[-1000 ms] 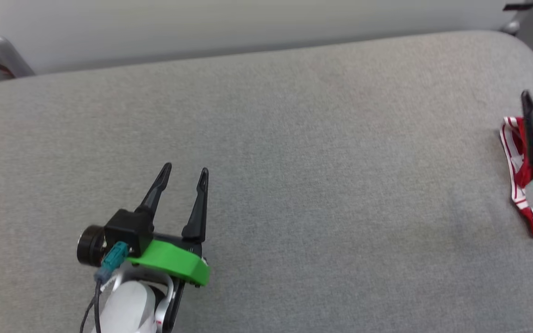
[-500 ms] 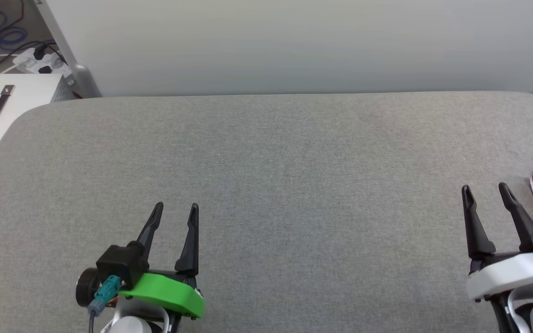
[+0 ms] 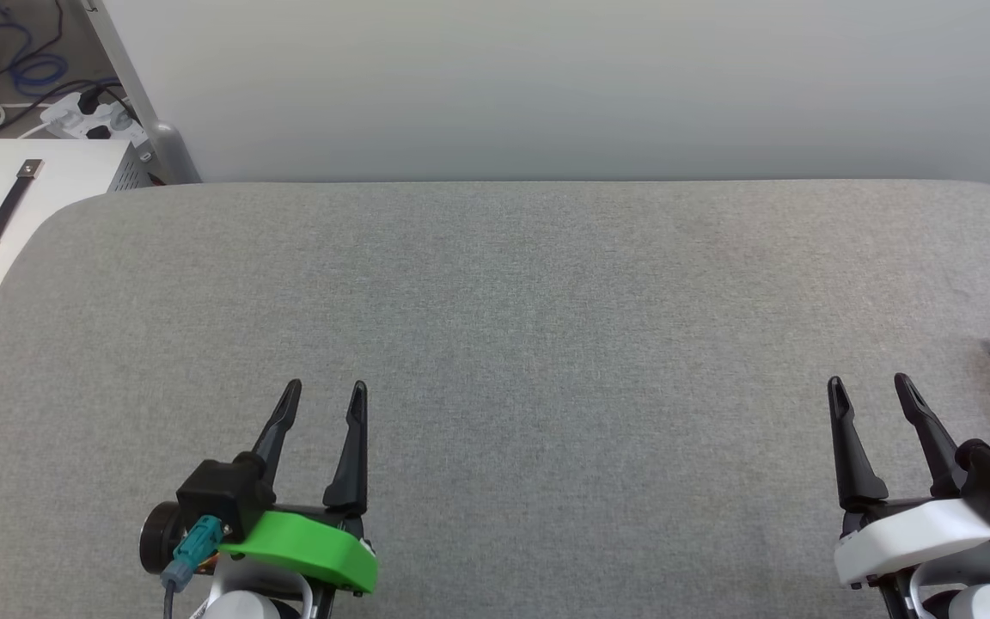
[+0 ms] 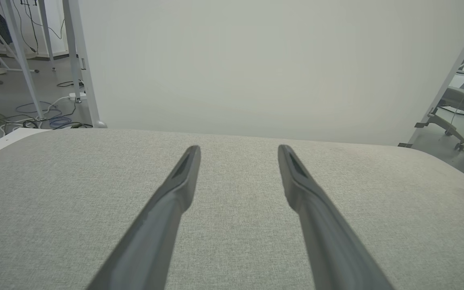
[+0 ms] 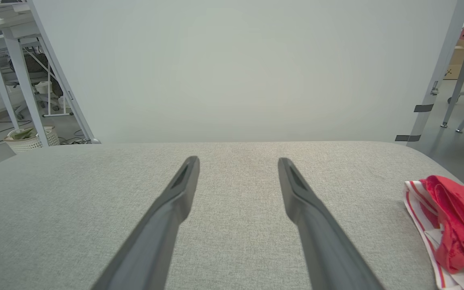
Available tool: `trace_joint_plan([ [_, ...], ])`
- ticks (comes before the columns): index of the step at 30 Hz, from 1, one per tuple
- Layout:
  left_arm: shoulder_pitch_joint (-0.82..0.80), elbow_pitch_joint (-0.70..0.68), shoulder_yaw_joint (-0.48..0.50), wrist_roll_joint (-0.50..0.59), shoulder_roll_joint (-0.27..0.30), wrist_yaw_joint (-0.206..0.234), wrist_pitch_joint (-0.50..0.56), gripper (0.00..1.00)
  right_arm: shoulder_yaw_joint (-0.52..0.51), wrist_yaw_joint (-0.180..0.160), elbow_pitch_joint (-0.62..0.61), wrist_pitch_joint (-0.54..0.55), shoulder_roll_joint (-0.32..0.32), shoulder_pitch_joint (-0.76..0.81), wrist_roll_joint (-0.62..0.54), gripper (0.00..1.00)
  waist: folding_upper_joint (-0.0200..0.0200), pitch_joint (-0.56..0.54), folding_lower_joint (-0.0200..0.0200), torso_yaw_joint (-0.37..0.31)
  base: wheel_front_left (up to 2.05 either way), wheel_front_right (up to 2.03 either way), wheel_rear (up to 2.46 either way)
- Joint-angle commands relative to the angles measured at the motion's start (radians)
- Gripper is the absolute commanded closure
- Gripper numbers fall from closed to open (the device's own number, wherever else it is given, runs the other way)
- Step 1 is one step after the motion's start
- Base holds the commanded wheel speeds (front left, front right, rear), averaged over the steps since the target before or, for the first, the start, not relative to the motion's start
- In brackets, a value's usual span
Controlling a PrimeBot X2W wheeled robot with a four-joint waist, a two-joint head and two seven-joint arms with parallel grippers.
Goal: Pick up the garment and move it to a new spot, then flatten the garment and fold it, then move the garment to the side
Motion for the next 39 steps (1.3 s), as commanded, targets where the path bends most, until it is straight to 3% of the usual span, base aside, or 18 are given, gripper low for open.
trace_joint_plan([
  [1, 0.008, -0.001, 0.003, 0.008, -0.005, -0.007, -0.006, 0.00, 0.000, -0.001, 0.001, -0.005, 0.003, -0.004, 0.005, 0.00, 0.0000, 0.001, 0.0001, 0.000, 0.00, 0.00, 0.00],
  [14, 0.002, 0.001, 0.008, 0.013, -0.012, -0.013, -0.006, 0.00, -0.002, -0.001, 0.008, -0.008, 0.003, -0.009, 0.007, 0.00, 0.0000, 0.009, 0.0001, 0.008, 0.00, 0.00, 0.00],
  [15, 0.003, 0.001, 0.008, 0.013, -0.012, -0.013, -0.006, 1.00, -0.001, -0.001, 0.010, -0.008, 0.002, -0.009, 0.007, 1.00, 0.0000, 0.009, 0.0001, 0.008, 0.00, 0.00, 0.00],
  [39, 0.005, -0.022, 0.019, 0.043, -0.007, 0.014, 0.044, 1.00, 0.000, 0.000, -0.002, 0.030, 0.016, -0.002, -0.032, 1.00, 0.0000, 0.005, 0.0001, 0.002, 0.00, 0.00, 0.00],
])
